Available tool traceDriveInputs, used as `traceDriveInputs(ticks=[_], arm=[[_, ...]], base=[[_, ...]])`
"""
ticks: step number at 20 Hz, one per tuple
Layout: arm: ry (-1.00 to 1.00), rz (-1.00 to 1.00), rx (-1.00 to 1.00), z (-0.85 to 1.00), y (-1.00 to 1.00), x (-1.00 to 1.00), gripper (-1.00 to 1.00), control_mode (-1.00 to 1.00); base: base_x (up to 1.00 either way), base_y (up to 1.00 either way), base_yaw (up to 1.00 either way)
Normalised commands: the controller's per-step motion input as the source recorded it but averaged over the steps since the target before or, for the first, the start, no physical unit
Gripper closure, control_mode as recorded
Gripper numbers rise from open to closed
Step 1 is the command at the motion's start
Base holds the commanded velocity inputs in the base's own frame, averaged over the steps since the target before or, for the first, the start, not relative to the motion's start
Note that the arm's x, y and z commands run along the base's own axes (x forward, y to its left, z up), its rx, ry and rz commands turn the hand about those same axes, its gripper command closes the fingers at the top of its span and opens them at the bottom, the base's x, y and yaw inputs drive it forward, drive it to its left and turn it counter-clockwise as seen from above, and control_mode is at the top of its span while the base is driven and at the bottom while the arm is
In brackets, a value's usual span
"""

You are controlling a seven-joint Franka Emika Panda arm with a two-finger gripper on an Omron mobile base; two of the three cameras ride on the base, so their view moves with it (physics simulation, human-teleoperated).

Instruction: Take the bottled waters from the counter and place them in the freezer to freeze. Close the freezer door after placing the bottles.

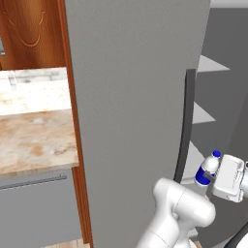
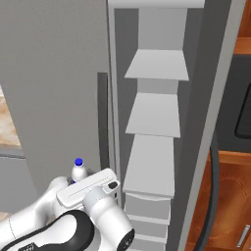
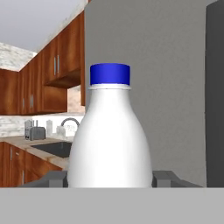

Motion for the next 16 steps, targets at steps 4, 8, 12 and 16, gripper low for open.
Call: traceDriveInputs(ticks=[4,8,12,16], arm=[[0.00,0.00,0.00,0.00,0.00,0.00,1.00,1.00],[0.00,0.00,0.00,0.00,0.00,0.00,1.00,1.00],[0.00,0.00,0.00,0.00,0.00,0.00,1.00,1.00],[0.00,0.00,0.00,0.00,0.00,0.00,1.00,1.00]], base=[[0.00,-0.09,0.00],[0.04,0.00,0.00],[0.05,0.00,0.00],[0.00,0.00,0.00]])
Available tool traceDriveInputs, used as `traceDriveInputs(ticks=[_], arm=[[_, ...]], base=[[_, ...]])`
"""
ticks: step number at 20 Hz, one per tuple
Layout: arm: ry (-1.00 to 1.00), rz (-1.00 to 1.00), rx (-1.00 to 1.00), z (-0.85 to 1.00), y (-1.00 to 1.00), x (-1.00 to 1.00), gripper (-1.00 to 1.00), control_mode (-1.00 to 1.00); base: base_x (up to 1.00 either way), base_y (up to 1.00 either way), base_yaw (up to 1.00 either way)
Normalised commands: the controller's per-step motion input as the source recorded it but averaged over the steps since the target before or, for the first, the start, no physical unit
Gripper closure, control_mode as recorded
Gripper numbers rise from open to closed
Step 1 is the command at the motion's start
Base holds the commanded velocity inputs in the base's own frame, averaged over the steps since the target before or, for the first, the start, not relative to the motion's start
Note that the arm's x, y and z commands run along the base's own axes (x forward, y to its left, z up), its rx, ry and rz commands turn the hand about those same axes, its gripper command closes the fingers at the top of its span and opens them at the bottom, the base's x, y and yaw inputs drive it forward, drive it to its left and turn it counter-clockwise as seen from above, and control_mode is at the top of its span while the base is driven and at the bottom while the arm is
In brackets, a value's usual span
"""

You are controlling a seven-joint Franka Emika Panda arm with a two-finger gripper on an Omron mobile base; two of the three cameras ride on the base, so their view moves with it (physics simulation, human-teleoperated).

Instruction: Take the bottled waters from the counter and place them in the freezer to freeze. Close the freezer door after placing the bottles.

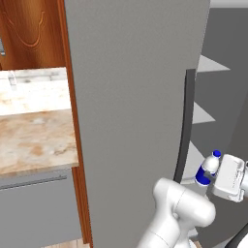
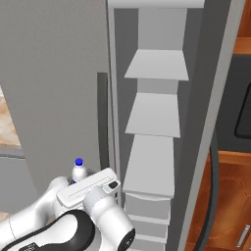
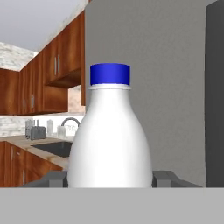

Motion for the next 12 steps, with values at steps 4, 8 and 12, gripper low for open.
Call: traceDriveInputs(ticks=[4,8,12], arm=[[0.02,0.00,-0.02,0.10,0.00,0.00,1.00,-1.00],[0.10,-0.13,-0.14,0.69,-0.02,0.00,1.00,-1.00],[0.06,-0.29,-0.09,0.80,-0.31,0.01,1.00,-1.00]], base=[[0.00,0.00,0.00],[0.00,0.00,0.00],[0.00,0.00,0.00]])
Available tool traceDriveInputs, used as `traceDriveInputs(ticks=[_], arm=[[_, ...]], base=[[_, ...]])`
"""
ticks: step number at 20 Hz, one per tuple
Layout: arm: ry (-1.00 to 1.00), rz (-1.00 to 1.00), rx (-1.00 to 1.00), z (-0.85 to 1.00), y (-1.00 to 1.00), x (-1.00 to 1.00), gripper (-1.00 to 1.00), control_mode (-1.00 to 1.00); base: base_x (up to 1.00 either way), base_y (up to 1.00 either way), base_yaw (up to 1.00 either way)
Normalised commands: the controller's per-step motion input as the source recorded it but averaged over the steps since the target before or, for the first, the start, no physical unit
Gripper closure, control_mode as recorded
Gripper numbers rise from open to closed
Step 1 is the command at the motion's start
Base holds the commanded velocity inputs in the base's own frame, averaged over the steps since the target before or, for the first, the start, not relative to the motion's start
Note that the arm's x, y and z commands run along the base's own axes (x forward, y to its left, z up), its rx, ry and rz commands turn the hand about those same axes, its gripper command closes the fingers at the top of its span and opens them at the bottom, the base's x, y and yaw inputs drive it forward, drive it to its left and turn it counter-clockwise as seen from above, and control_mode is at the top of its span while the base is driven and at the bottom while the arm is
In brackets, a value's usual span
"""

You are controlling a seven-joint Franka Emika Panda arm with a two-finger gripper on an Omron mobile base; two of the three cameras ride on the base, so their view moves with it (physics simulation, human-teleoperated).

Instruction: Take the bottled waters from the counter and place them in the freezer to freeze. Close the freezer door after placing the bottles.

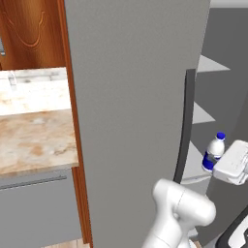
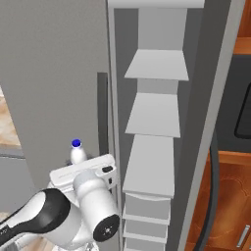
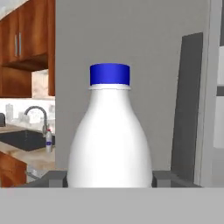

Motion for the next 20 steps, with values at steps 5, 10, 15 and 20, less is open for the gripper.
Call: traceDriveInputs(ticks=[5,10,15,20], arm=[[0.11,-0.45,-0.06,0.50,-0.52,0.28,1.00,-1.00],[0.01,-0.33,-0.01,0.10,-0.58,0.39,1.00,-1.00],[0.00,-0.11,-0.05,0.41,-0.57,0.61,1.00,-1.00],[0.01,-0.05,0.03,0.50,-0.28,0.82,1.00,-1.00]], base=[[0.00,0.00,0.00],[0.00,0.00,0.00],[0.00,0.00,0.00],[0.00,0.00,0.00]])
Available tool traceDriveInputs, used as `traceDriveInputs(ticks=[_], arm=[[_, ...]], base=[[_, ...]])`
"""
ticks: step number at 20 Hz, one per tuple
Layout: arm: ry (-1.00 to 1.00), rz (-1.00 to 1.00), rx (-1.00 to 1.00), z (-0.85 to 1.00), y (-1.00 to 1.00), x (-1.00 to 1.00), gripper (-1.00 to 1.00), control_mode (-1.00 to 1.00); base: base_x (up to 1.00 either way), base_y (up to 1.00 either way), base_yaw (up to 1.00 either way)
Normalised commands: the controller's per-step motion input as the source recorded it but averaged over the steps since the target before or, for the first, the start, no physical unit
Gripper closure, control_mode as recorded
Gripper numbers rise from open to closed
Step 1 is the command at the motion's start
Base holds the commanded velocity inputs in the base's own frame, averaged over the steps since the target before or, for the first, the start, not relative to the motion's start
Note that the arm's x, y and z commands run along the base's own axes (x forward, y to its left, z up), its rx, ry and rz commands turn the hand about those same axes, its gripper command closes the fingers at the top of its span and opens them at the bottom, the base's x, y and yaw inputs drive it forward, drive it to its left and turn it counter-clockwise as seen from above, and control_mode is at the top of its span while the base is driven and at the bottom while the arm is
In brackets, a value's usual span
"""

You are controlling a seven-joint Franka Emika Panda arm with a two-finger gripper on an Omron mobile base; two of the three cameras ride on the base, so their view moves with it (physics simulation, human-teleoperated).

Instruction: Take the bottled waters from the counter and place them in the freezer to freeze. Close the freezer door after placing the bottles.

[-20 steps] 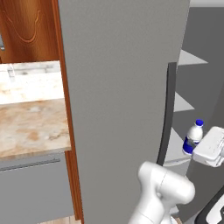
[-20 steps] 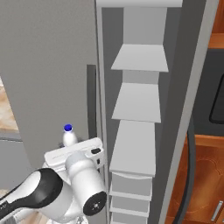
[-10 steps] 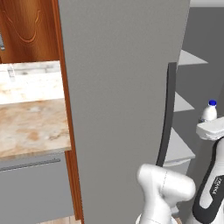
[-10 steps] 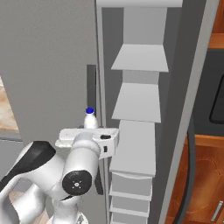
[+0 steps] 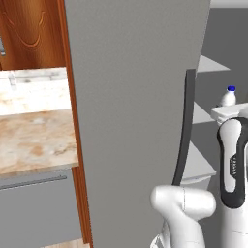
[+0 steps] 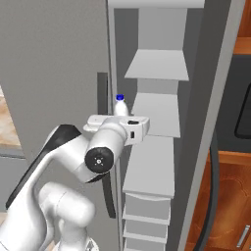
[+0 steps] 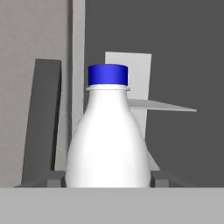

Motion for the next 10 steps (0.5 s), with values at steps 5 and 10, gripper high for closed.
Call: traceDriveInputs(ticks=[5,10], arm=[[-0.01,0.00,0.11,0.39,-0.53,0.56,1.00,-1.00],[0.02,0.00,0.20,0.48,-0.72,0.57,1.00,-1.00]], base=[[0.00,0.00,0.00],[0.00,0.00,0.00]])
